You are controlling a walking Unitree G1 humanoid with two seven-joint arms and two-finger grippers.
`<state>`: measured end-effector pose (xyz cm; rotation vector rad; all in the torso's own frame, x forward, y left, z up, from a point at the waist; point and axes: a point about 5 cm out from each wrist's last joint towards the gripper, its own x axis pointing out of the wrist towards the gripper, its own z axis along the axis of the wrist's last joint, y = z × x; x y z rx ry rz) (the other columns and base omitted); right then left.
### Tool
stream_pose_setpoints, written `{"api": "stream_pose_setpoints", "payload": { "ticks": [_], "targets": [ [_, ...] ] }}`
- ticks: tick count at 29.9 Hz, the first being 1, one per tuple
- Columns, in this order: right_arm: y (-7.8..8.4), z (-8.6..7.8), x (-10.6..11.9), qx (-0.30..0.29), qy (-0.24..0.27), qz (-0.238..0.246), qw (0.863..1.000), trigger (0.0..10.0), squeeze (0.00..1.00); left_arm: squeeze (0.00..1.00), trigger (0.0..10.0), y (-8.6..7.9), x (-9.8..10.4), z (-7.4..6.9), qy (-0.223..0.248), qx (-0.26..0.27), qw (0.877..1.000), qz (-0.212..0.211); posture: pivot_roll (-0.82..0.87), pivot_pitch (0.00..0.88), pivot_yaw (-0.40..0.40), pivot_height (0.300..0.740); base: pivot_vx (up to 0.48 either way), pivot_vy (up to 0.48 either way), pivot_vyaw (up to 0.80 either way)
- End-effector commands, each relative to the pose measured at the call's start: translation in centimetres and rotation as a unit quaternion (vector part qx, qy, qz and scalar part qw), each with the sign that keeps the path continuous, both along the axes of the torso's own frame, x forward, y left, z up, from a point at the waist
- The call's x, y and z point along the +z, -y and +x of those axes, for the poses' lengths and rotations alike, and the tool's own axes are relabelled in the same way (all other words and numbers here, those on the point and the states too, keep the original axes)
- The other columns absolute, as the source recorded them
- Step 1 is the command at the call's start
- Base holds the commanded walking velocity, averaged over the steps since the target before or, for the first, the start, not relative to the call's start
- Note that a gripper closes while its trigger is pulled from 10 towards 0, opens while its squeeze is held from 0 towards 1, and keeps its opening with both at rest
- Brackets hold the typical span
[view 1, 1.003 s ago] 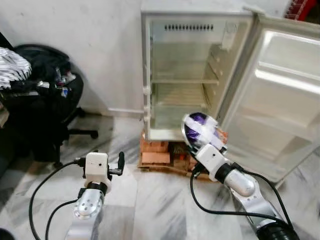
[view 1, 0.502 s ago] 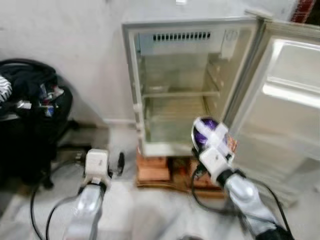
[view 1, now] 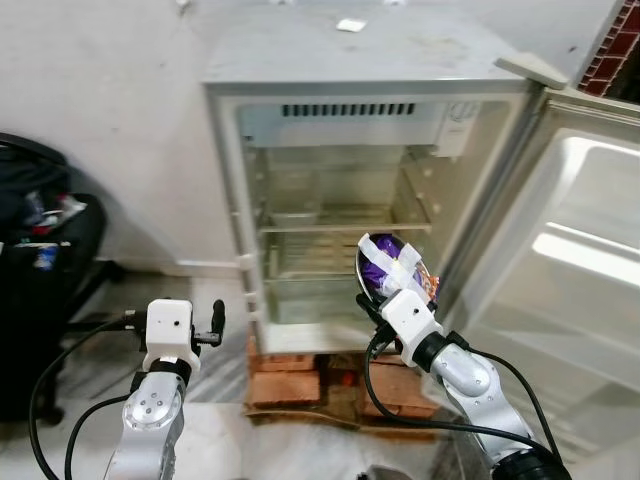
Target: Restocking fridge
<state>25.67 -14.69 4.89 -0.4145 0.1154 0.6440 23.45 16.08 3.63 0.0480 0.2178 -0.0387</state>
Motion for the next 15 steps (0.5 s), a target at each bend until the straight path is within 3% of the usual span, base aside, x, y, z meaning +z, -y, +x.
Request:
{"api": "stream_pose_setpoints", "payload": {
  "ticks": [1, 7, 9, 15],
  "targets": [
    [-1.2, 0.6, 1.2, 0.014, 0.03, 0.016, 0.999, 10.0, 0.0, 0.0, 10.0, -1.4, 0.4, 0.2, 0.006, 0.011, 1.0, 0.018, 0.05, 0.0, -0.015, 0.74, 0.0, 0.0, 0.0],
    [-0.9, 1.2, 1.5, -0.009, 0.046, 0.011, 0.999, 10.0, 0.0, 0.0, 10.0, -1.5, 0.6, 0.3, 0.005, 0.014, 1.0, 0.022, 0.05, 0.0, -0.015, 0.74, 0.0, 0.0, 0.0],
    [-0.5, 1.8, 1.4, -0.043, 0.038, 0.019, 0.998, 10.0, 0.0, 0.0, 10.0, -1.5, 0.6, 0.3, 0.005, 0.015, 1.0, 0.023, 0.05, 0.0, -0.016, 0.74, 0.0, 0.0, 0.0],
    [-0.7, 1.8, 1.8, -0.05, 0.04, 0.044, 0.997, 10.0, 0.0, 0.0, 10.0, -1.5, 0.5, 0.4, 0.004, 0.015, 1.0, 0.025, 0.05, 0.0, -0.019, 0.74, 0.0, 0.0, 0.0]
  ]
}}
